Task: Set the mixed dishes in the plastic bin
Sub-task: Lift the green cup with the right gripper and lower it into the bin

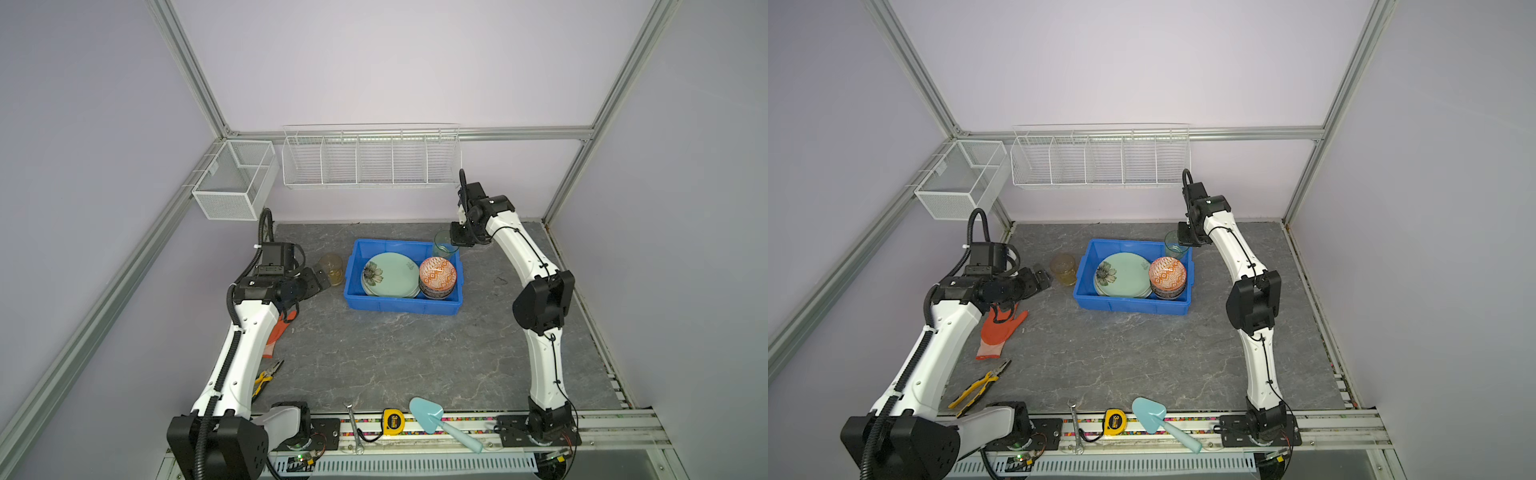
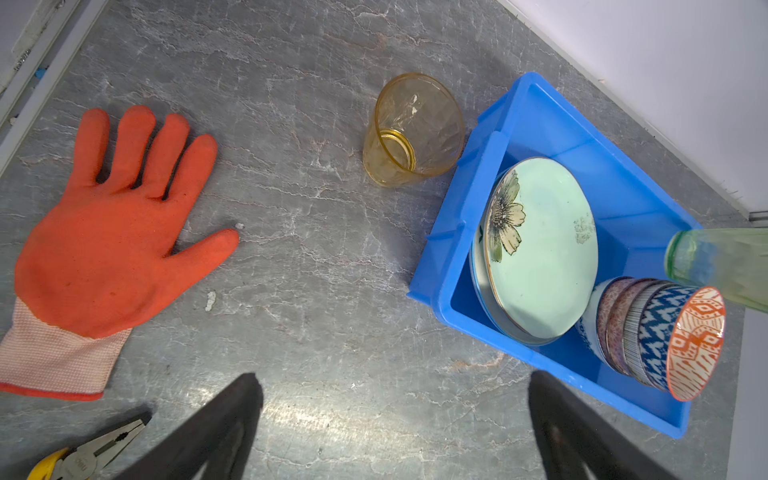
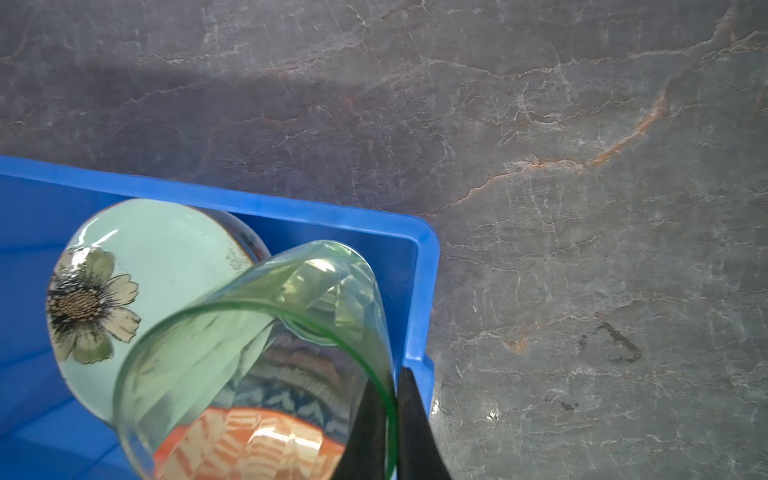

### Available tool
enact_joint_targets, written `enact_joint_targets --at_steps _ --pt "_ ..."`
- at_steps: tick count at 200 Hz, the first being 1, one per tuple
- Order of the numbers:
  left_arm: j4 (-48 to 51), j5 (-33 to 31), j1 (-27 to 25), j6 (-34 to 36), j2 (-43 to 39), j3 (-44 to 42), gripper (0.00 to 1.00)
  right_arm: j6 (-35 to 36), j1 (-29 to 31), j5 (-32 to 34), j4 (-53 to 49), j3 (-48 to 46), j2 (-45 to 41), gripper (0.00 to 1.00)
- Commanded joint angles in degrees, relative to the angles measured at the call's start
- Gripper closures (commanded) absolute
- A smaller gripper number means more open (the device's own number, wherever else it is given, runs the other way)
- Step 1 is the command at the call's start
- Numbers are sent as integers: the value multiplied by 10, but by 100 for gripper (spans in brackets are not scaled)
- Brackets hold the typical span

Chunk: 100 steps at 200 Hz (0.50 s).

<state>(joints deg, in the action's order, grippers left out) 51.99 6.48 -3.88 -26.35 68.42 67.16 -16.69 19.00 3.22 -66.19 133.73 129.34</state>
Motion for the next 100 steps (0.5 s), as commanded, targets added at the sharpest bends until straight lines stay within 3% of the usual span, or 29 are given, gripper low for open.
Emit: enact_joint_targets --at_steps 1,100 --pt "20 -5 5 12 -10 -2 0 -3 6 6 -9 13 10 93" --pt "18 1 5 8 -2 -9 0 8 18 28 -1 12 62 93"
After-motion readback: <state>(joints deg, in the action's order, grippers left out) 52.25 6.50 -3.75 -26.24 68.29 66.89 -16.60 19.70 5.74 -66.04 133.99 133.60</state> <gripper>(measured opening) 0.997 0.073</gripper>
